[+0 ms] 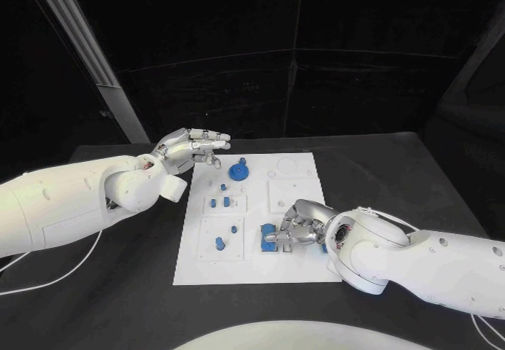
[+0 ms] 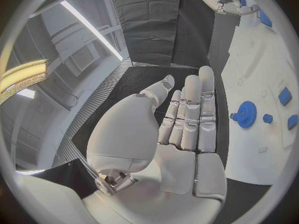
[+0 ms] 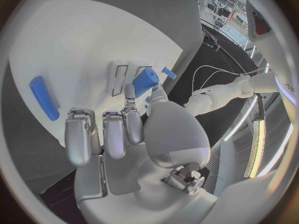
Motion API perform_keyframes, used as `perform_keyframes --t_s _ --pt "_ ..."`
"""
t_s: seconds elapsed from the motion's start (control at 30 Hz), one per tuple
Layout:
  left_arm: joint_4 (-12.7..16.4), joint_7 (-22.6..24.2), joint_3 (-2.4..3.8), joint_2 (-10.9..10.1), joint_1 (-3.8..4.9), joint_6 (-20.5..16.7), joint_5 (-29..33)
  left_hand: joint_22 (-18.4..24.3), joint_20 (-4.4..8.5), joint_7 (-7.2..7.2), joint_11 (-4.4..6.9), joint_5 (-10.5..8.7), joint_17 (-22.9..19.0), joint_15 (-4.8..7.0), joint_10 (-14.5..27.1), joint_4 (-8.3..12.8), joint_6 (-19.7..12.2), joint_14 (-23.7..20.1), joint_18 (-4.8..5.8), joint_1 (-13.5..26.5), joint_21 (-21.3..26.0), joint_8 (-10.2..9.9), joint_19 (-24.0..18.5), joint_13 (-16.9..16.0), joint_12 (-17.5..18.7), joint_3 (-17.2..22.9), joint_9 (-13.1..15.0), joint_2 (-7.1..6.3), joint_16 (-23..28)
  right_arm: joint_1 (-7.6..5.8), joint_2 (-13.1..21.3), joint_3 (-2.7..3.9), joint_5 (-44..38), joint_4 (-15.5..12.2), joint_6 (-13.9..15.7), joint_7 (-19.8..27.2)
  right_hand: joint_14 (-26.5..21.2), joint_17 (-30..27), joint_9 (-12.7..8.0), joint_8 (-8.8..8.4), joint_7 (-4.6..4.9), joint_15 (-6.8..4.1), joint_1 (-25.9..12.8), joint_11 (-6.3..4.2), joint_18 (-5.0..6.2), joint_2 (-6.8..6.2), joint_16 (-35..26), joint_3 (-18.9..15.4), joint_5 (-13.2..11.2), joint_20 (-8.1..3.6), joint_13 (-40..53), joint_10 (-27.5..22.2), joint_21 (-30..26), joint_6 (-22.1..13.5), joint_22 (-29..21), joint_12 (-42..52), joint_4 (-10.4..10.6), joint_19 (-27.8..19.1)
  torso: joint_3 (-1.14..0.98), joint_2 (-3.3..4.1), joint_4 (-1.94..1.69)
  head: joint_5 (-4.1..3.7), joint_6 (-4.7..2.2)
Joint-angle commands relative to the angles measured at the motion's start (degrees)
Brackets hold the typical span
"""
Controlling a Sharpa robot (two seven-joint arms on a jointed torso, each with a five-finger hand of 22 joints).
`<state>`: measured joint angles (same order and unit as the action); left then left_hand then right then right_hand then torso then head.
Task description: Assemble the parts on the task board
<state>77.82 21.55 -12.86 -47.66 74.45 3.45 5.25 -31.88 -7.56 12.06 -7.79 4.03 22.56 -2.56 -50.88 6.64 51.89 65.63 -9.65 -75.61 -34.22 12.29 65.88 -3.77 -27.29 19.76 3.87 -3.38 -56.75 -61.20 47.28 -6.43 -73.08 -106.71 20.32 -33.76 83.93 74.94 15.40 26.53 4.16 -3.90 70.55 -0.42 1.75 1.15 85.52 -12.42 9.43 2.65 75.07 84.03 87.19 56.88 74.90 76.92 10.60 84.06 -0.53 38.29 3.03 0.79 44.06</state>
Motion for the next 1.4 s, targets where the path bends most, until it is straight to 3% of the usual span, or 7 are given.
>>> perform_keyframes --t_s 0.03,0.57,1.0,1.13,1.4 --pt "-0.1 0.1 0.04 0.0 0.09 0.7 -0.1 0.1 -0.37 0.07 -0.09 0.19 -0.1 0.05 0.5 0.1 -0.5 -0.5 -0.77 0.4 0.4 0.3 0.1 -0.1 -0.2 -0.3 0.0 0.16 -0.3 -0.06 0.1 -0.03 -0.6 -0.6 -1.5 2.8 4.2 5.2 0.1 0.30 -0.20 -0.14 1.1 0.03 -0.55 -0.03 -0.1 0.0 -0.2 -0.22 4.5 0.2 -0.2 -0.4 10.9 0.0 -0.6 2.9 -0.02 0.01 0.01 -0.09 0.00" --pt "-0.4 0.0 0.04 0.1 0.08 0.7 -0.1 0.1 -0.40 0.09 -0.11 0.18 -0.1 0.01 0.6 0.0 -0.6 -0.5 -0.77 0.5 0.4 0.4 0.0 -0.1 -0.3 -0.4 0.0 0.20 -0.4 -0.05 0.2 -0.03 -2.2 -0.4 -0.9 1.7 4.2 5.3 0.4 0.58 -0.29 -0.18 1.9 -0.03 -0.59 1.16 0.0 0.2 0.0 -0.23 4.6 0.3 -0.1 -0.1 11.0 0.0 -1.0 3.0 0.07 0.02 -0.04 -0.22 -0.10" --pt "-0.4 0.0 0.04 0.1 0.08 0.6 -0.1 0.1 -0.40 0.09 -0.11 0.18 -0.1 0.01 0.6 0.0 -0.6 -0.5 -0.77 0.5 0.4 0.4 0.0 -0.1 -0.3 -0.4 0.0 0.20 -0.4 -0.06 -0.1 -0.03 -5.3 0.7 -0.1 1.6 4.2 5.5 0.9 0.90 -0.70 -0.48 6.3 -0.41 -0.63 3.74 0.0 2.1 -1.1 -0.47 4.8 0.4 -0.1 0.2 11.2 -0.1 -3.7 3.1 0.03 0.03 -0.05 -0.25 -0.08" --pt "-0.4 0.0 0.04 0.1 0.08 0.6 -0.1 0.1 -0.40 0.09 -0.11 0.18 -0.1 0.01 0.6 0.0 -0.6 -0.5 -0.77 0.5 0.4 0.4 0.0 -0.1 -0.3 -0.4 0.0 0.20 -0.4 -0.06 -0.2 -0.02 -6.4 1.1 0.6 2.2 4.3 5.5 0.9 0.91 -0.71 -0.50 6.3 -0.43 -0.65 3.98 0.0 2.2 -1.2 -0.49 4.9 0.5 0.0 0.2 11.3 0.0 -3.7 3.2 0.04 0.00 -0.02 -0.24 -0.06" --pt "-0.4 0.1 0.04 0.1 0.08 0.6 -0.9 0.1 -0.40 0.09 -0.11 0.18 -0.1 0.01 0.6 0.0 -0.6 -0.5 -0.77 0.5 0.4 0.4 0.0 -0.1 -0.3 -0.4 0.0 0.20 -0.4 -0.06 -0.3 -0.02 -5.5 1.1 -1.2 5.8 4.3 5.6 0.9 0.88 -0.71 -0.51 6.4 -0.43 -0.68 3.69 0.1 2.1 -1.4 -0.52 4.9 0.5 0.1 0.2 11.4 0.0 -3.9 3.2 0.03 -0.01 0.03 -0.22 -0.06"
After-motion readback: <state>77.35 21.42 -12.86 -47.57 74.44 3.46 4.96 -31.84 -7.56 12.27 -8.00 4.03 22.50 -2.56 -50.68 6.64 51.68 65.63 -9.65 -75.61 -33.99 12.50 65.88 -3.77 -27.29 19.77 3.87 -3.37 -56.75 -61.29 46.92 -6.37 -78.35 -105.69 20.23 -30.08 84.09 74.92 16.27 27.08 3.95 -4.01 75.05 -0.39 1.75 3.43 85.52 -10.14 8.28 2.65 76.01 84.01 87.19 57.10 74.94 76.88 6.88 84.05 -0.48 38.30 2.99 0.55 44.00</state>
